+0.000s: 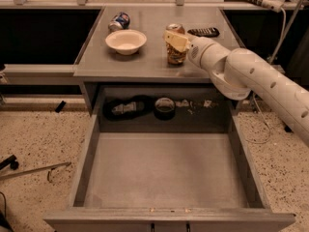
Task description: Pick orange can from top drawer and place on counter
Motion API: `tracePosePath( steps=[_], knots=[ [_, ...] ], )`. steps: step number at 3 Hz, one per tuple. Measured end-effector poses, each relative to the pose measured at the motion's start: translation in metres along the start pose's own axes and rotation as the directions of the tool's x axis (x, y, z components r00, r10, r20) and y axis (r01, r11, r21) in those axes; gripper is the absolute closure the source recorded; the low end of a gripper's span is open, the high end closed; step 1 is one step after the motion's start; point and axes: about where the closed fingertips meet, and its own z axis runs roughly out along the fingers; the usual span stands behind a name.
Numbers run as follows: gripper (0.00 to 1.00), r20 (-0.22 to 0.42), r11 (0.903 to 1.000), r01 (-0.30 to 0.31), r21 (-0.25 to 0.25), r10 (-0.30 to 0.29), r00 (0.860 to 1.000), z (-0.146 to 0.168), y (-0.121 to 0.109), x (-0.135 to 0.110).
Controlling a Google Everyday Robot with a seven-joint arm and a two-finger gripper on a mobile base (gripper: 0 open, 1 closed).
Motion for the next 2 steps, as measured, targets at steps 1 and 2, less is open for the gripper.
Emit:
tracePosePath(
  steps=[1, 2],
  knots=[
    [1.0, 0.005, 0.9995, 0.017, 0.025, -0.017, 1.0, -0.0037, -0.0125, 0.0012],
    [0.81, 0.005, 0.9995, 0.017, 0.025, -0.017, 1.0, -0.0038, -0.0116, -0.0017]
  ],
)
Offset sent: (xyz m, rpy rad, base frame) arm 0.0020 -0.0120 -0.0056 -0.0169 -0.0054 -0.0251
